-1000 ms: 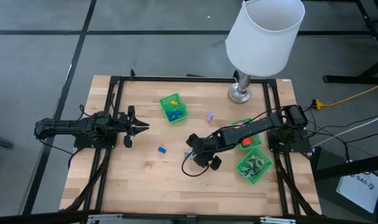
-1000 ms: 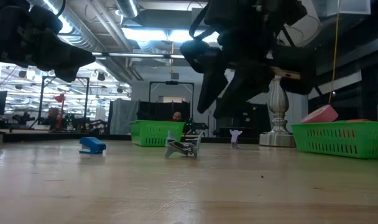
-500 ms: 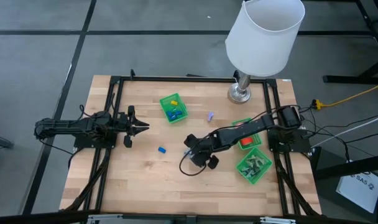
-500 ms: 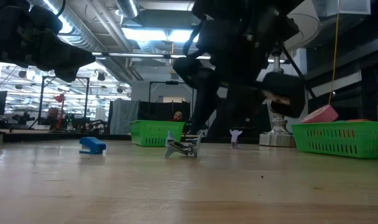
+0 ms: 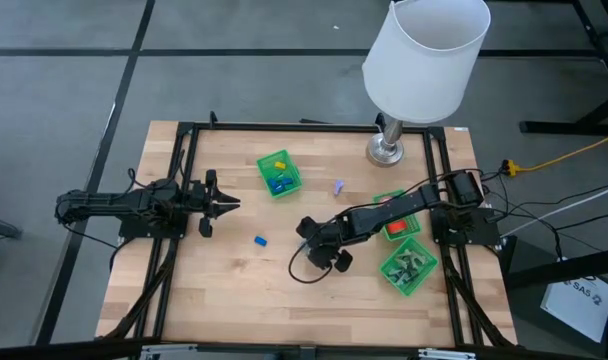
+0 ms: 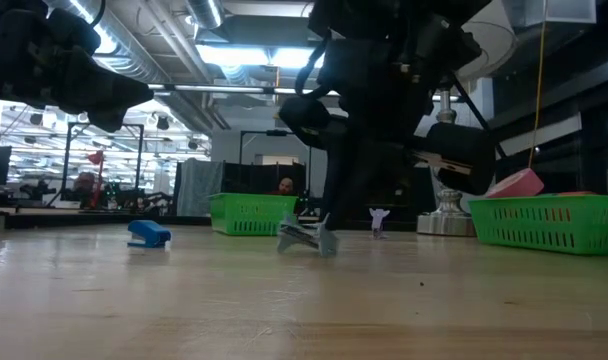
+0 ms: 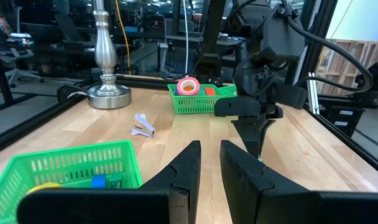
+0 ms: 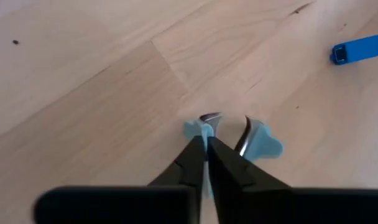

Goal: Pick and place Stapler, Stapler remover, tape
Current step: Put the light blue staple remover into the bottom left green bin

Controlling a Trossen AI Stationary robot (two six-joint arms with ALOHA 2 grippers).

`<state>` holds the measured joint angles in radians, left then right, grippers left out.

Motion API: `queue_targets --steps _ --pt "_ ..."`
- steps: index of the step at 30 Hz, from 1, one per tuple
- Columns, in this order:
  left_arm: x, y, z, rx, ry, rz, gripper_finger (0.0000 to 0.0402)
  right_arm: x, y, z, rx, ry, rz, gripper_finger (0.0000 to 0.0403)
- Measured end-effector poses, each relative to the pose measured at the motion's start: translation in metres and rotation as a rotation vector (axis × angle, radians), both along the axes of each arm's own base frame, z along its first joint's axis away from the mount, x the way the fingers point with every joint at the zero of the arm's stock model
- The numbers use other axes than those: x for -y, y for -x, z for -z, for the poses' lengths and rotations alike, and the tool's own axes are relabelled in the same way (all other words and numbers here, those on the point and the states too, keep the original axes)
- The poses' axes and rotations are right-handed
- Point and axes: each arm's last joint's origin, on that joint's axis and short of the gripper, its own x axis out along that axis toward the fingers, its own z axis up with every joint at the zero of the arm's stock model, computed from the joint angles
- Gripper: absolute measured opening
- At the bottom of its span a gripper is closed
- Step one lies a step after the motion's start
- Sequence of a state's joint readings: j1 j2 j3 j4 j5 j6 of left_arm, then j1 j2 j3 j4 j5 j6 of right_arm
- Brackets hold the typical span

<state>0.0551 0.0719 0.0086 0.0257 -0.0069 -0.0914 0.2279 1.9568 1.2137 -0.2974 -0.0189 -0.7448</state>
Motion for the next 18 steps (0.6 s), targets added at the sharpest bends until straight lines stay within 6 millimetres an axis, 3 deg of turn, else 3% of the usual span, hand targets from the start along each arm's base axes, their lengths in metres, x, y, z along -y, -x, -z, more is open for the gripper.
queue_targets --steps 3,12,18 --pt "0.000 0.000 0.000 0.000 0.000 0.000 0.0058 0.001 0.001 0.000 -0.010 0.012 0.007 0.0009" --pt "0.000 0.000 0.000 0.000 0.000 -0.001 0.0058 0.001 0.001 -0.003 -0.024 0.022 0.091 0.0005" --pt "0.000 0.000 0.000 0.000 0.000 0.000 0.0058 -0.004 -0.005 -0.020 -0.046 -0.021 0.154 0.0004"
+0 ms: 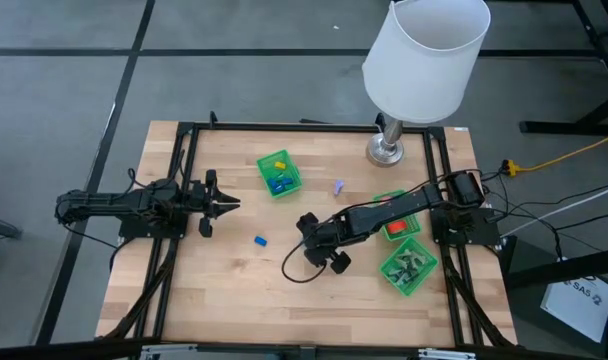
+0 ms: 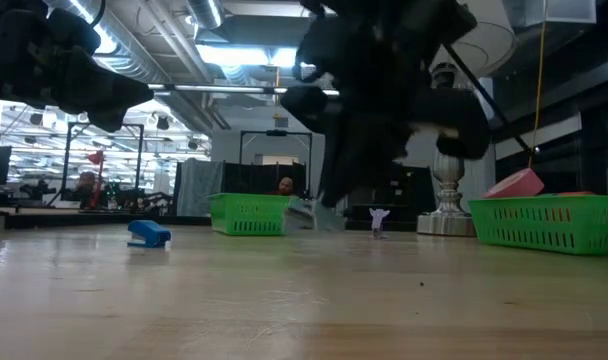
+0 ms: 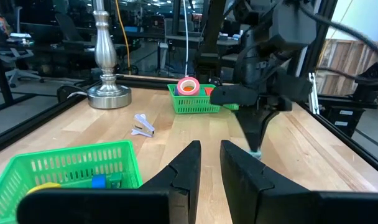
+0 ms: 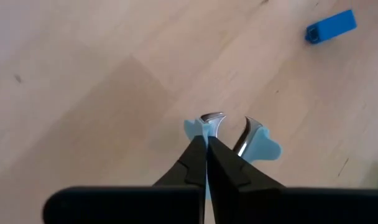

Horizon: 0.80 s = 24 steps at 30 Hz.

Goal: Pick and place Stapler, Stapler remover, tape
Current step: Put the light blue staple remover into the bottom left green bin

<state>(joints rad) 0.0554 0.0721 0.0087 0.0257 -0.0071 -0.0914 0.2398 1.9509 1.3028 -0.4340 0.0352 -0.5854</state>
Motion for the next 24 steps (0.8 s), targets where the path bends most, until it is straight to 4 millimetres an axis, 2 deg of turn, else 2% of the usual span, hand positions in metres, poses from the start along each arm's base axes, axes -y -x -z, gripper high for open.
queue_targets --steps 7,15,24 --pt "0.000 0.000 0.000 0.000 0.000 0.000 0.0058 -0.006 -0.006 -0.021 -0.020 -0.057 0.029 0.0002" --pt "0.000 0.000 0.000 0.000 0.000 0.000 0.0058 -0.009 -0.002 -0.036 -0.120 -0.104 0.174 0.0001" --pt "0.000 0.000 0.000 0.001 0.000 0.000 0.0058 -0.009 0.021 -0.060 -0.217 -0.184 0.420 0.0001"
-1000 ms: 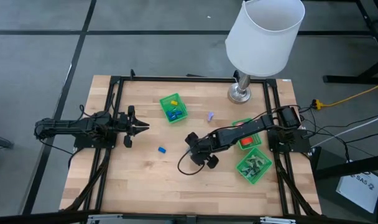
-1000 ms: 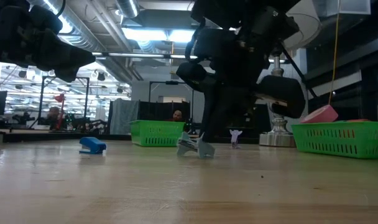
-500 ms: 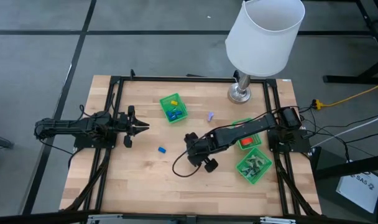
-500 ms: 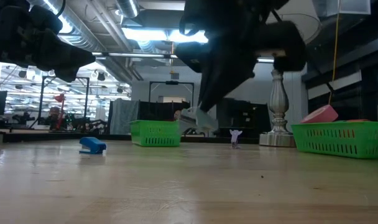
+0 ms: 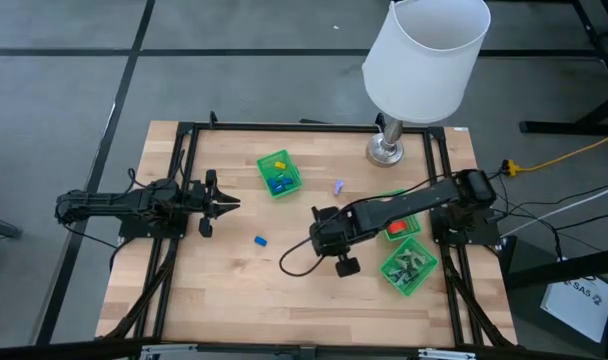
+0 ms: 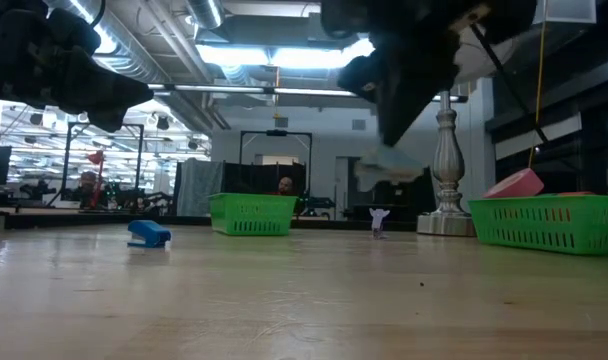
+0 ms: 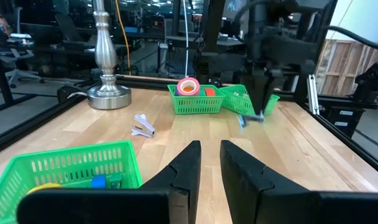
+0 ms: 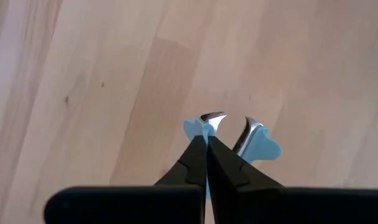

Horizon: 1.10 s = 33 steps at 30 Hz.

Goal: Pick and place Stapler, Stapler remover, tape
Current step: Put the light blue staple remover into the bottom left green bin

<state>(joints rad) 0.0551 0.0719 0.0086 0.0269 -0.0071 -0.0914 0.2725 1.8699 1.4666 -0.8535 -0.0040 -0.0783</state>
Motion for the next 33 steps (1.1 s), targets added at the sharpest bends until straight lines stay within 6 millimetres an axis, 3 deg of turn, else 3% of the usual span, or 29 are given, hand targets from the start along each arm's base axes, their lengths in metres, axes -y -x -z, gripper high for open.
queue_targets --steps 12,23,29,33 --pt "0.000 0.000 0.000 -0.001 0.000 0.000 0.0058 -0.003 0.045 -0.033 -0.174 -0.030 0.286 0.0000" --pt "0.000 0.000 0.000 -0.001 0.000 0.000 0.0058 -0.014 0.080 -0.050 -0.354 -0.080 0.616 0.0000" --pt "0.000 0.000 0.000 -0.001 0.000 0.000 0.0058 -0.021 0.100 -0.053 -0.494 -0.033 0.762 0.0000" --pt "0.000 0.000 0.000 -0.001 0.000 0.000 0.0058 -0.029 0.109 -0.043 -0.564 -0.042 0.823 0.0000"
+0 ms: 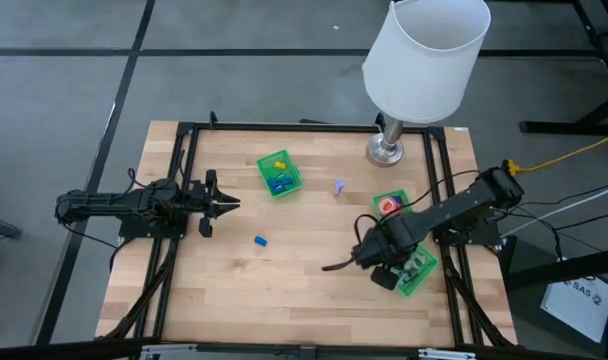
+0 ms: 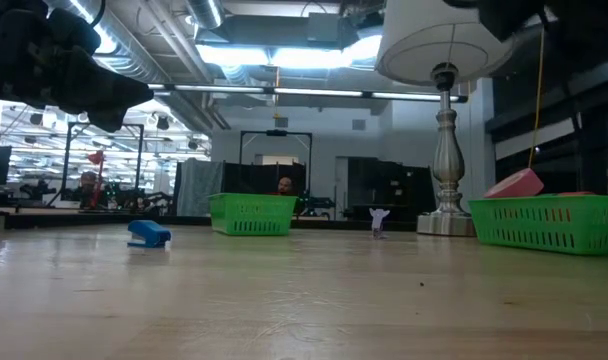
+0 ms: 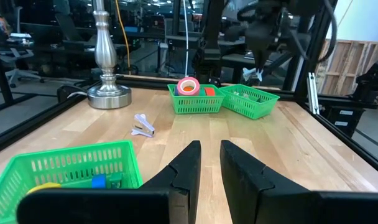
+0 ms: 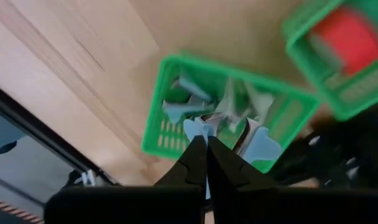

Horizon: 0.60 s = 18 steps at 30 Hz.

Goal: Pick and place Stapler, Stapler remover, tape
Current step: Put the light blue staple remover into the bottom left green bin

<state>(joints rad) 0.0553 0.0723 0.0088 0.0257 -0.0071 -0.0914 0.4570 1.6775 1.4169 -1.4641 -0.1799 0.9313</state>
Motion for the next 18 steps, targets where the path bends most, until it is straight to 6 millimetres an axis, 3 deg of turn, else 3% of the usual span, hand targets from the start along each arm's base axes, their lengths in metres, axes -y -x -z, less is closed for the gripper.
queue_targets --steps 9,18 --pt "0.000 0.000 0.000 0.000 0.000 0.000 0.0058 -0.008 0.016 0.036 -0.065 -0.053 0.130 0.0005" --pt "0.000 0.000 0.000 0.000 0.000 0.000 0.0058 0.003 0.030 0.048 0.018 -0.103 0.156 0.0007"
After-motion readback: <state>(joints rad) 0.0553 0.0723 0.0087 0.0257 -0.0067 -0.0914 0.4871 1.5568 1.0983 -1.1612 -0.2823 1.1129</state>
